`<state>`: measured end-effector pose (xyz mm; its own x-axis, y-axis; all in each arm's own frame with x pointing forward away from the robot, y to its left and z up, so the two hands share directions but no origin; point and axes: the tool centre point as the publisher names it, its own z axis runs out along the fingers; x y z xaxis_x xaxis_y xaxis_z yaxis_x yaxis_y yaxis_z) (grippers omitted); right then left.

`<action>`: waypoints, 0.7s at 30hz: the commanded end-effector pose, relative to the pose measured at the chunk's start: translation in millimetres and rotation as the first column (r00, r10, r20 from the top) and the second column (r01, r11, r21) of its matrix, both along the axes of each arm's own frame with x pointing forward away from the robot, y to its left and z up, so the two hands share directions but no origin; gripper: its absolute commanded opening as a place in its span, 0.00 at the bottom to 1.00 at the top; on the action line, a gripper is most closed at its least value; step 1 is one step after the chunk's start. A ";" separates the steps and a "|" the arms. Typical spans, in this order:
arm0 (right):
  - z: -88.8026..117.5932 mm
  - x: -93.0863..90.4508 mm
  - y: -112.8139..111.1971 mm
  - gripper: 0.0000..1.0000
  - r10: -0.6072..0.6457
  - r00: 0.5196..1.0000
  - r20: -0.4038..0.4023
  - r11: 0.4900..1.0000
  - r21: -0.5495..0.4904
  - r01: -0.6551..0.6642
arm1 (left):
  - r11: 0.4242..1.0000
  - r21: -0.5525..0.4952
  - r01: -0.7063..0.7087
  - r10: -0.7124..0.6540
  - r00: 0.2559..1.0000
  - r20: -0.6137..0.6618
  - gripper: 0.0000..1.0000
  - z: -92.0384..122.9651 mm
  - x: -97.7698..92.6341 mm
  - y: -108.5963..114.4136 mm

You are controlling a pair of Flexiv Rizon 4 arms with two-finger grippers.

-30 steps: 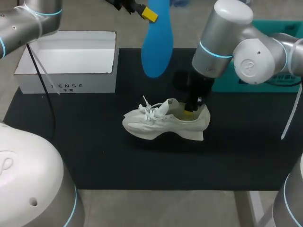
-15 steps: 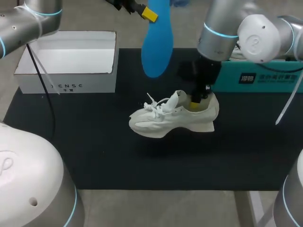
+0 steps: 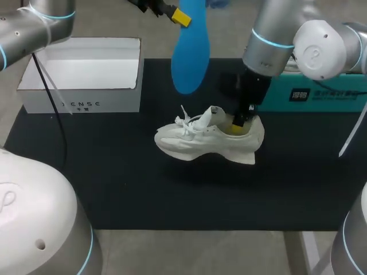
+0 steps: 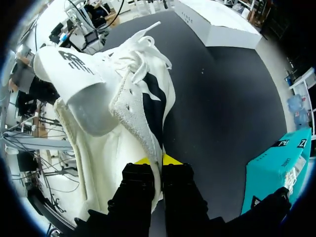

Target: Take the shoe out of the shoebox, open the shoe tongue, remove and reinsert the insole, then place the shoe into the shoebox

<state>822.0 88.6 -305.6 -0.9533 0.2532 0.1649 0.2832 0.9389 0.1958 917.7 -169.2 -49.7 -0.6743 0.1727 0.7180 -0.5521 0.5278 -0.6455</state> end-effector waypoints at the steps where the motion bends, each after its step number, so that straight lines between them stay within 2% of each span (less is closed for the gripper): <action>1: 0.3 -37.3 -9.2 0.00 -0.509 0.841 0.181 0.860 0.071 0.505 | 1.000 0.000 -0.002 0.002 1.000 0.001 0.00 0.0 -0.8 0.2; 4: 3.8 -46.1 -6.9 0.00 -0.570 0.797 0.199 0.819 0.064 0.570 | 1.000 0.000 -0.002 0.002 1.000 0.001 0.00 0.0 -0.8 0.2; 6: 5.9 -46.6 -3.9 0.00 -0.570 0.796 0.203 0.816 0.026 0.578 | 1.000 0.000 -0.002 0.002 1.000 0.001 0.00 0.0 -0.8 0.2; 11: 9.5 -51.1 -4.4 0.00 -0.586 0.786 0.198 0.803 0.008 0.596 | 1.000 0.000 -0.002 0.002 1.000 0.001 0.00 0.0 -0.8 0.2; 15: 2.3 -44.7 -0.7 0.00 -0.526 0.832 0.177 0.844 -0.012 0.536 | 1.000 0.000 -0.002 0.002 1.000 0.001 0.00 0.0 -0.8 0.2; 21: 2.3 -44.7 -0.7 0.00 -0.526 0.832 0.177 0.844 -0.012 0.536 | 1.000 0.000 -0.002 0.002 1.000 0.001 0.00 0.0 -0.8 0.2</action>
